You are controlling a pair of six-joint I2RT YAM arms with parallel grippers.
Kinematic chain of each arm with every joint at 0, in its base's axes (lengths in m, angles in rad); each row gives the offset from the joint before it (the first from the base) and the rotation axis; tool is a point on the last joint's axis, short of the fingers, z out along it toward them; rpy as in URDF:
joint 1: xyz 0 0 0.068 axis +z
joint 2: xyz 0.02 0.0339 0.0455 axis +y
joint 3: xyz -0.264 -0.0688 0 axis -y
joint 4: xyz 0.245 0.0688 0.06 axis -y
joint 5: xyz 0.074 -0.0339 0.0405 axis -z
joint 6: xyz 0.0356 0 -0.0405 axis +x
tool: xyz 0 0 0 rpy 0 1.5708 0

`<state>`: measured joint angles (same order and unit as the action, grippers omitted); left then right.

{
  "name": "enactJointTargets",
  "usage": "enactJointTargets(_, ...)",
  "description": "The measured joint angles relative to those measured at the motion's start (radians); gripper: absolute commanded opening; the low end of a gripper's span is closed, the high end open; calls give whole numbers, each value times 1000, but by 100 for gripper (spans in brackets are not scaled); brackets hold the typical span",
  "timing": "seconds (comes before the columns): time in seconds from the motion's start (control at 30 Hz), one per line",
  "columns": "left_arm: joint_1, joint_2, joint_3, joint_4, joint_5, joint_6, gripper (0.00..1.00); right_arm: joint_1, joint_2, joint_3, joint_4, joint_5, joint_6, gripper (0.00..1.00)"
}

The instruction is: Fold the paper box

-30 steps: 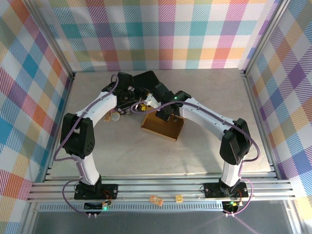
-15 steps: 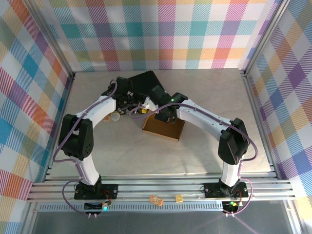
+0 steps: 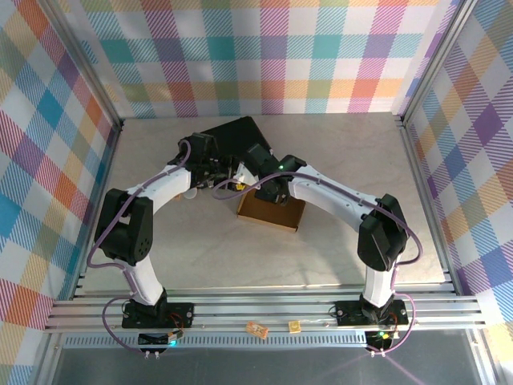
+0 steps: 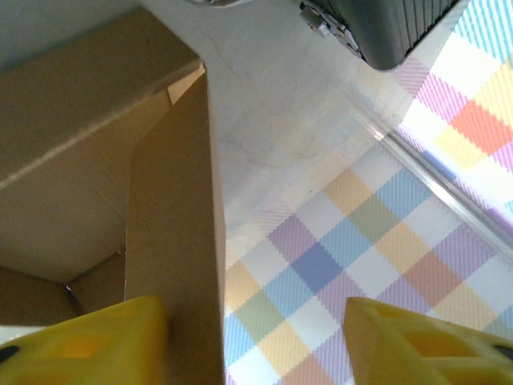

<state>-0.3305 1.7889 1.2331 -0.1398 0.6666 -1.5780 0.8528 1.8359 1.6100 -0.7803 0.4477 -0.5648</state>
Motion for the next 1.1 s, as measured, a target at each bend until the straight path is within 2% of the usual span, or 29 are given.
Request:
enactJointTargets(0.17,-1,0,-4,20,14,-74,67,4,-32,-61,63,16,-32,0)
enactJointTargets(0.33,-1,0,-14,39,30,-117,61,4,-55,-105,106,26,-66,0)
enactJointTargets(0.63,-6,0,-53,65,47,-155,36,4,-60,-124,138,41,-107,0)
enactJointTargets(0.8,-10,0,-74,90,52,-180,17,3,-60,-126,140,49,-109,0)
enactJointTargets(0.83,-10,0,-74,97,52,-181,14,3,-60,-127,141,50,-109,1)
enactJointTargets(0.97,-10,0,-76,118,61,-178,6,-1,-60,-127,153,43,-93,16)
enactJointTargets(1.1,-40,0,-76,116,81,-164,0,-1,-61,-125,167,-14,-63,19)
